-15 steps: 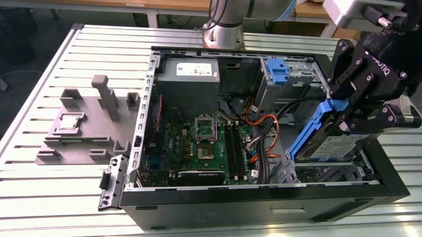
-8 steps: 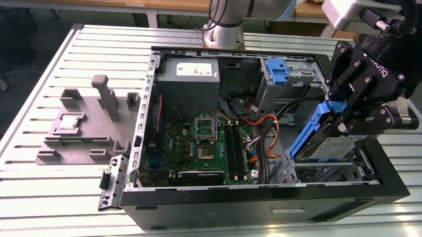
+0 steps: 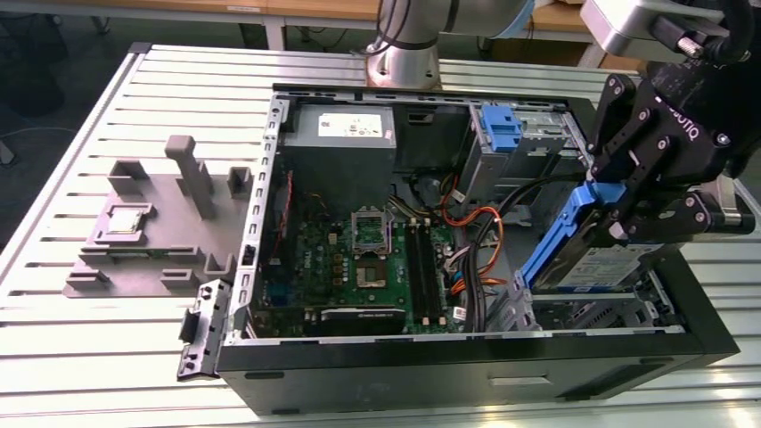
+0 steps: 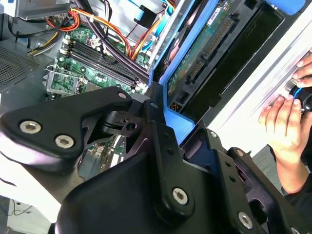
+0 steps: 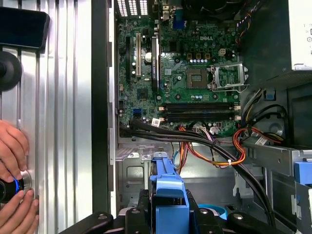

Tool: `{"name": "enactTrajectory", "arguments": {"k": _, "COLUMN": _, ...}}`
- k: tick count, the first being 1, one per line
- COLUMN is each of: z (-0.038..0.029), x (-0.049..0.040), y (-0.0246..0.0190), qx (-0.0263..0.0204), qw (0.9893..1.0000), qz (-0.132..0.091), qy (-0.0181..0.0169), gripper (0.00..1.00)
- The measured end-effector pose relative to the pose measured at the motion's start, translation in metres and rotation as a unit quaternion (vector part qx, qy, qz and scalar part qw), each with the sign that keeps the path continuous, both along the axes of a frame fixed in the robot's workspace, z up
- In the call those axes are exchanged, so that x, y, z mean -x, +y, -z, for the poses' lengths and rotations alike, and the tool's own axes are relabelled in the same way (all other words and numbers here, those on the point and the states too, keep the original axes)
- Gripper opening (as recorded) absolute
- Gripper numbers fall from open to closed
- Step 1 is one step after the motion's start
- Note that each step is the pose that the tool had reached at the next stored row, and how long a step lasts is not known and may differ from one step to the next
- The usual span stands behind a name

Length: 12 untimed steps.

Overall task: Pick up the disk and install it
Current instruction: 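Insert the disk into the insertion slot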

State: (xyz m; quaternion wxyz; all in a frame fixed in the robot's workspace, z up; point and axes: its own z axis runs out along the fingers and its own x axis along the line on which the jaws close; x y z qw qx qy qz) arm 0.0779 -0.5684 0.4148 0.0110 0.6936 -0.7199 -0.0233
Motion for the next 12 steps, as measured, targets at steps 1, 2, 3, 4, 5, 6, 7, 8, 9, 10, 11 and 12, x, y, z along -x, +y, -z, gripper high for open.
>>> {"name": "enactTrajectory", "arguments": {"k": 1, "z": 0.0, "x": 0.0, "y": 0.0, "qx": 0.0, "qw": 1.0, "qz": 0.0, "qy": 0.0, "gripper": 0.37}}
{"name": "enactTrajectory", "arguments": {"k": 2, "z": 0.0, "x": 0.0, "y": 0.0, "qx": 0.0, "qw": 1.0, "qz": 0.0, "qy": 0.0, "gripper": 0.37}}
{"name": "enactTrajectory", "arguments": {"k": 3, "z": 0.0, "x": 0.0, "y": 0.0, "qx": 0.0, "qw": 1.0, "qz": 0.0, "qy": 0.0, "gripper": 0.37}}
{"name": "enactTrajectory", "arguments": {"k": 4, "z": 0.0, "x": 0.0, "y": 0.0, "qx": 0.0, "qw": 1.0, "qz": 0.0, "qy": 0.0001, "gripper": 0.38}}
{"name": "enactTrajectory", "arguments": {"k": 5, "z": 0.0, "x": 0.0, "y": 0.0, "qx": 0.0, "qw": 1.0, "qz": 0.0, "qy": 0.0, "gripper": 0.38}}
{"name": "enactTrajectory", "arguments": {"k": 6, "z": 0.0, "x": 0.0, "y": 0.0, "qx": 0.0, "qw": 1.0, "qz": 0.0, "qy": 0.0, "gripper": 0.38}}
{"name": "enactTrajectory", "arguments": {"k": 7, "z": 0.0001, "x": 0.0, "y": 0.0, "qx": -0.0001, "qw": 1.0, "qz": 0.0, "qy": 0.0, "gripper": 0.44}}
{"name": "enactTrajectory", "arguments": {"k": 8, "z": 0.0002, "x": 0.0, "y": 0.0, "qx": -0.0001, "qw": 1.0, "qz": 0.0, "qy": -0.0001, "gripper": 0.44}}
{"name": "enactTrajectory", "arguments": {"k": 9, "z": 0.0008, "x": 0.0, "y": 0.0, "qx": -0.0001, "qw": 1.0, "qz": 0.0, "qy": -0.0001, "gripper": 0.44}}
{"name": "enactTrajectory", "arguments": {"k": 10, "z": 0.0022, "x": 0.0, "y": 0.0, "qx": 0.0002, "qw": 1.0, "qz": 0.0, "qy": -0.0001, "gripper": 0.44}}
{"name": "enactTrajectory", "arguments": {"k": 11, "z": 0.004, "x": 0.0, "y": -0.0001, "qx": 0.0003, "qw": 1.0, "qz": -0.001, "qy": -0.0001, "gripper": 0.44}}
{"name": "enactTrajectory", "arguments": {"k": 12, "z": 0.0057, "x": 0.0, "y": 0.0, "qx": 0.0005, "qw": 1.0, "qz": -0.003, "qy": -0.0001, "gripper": 0.44}}
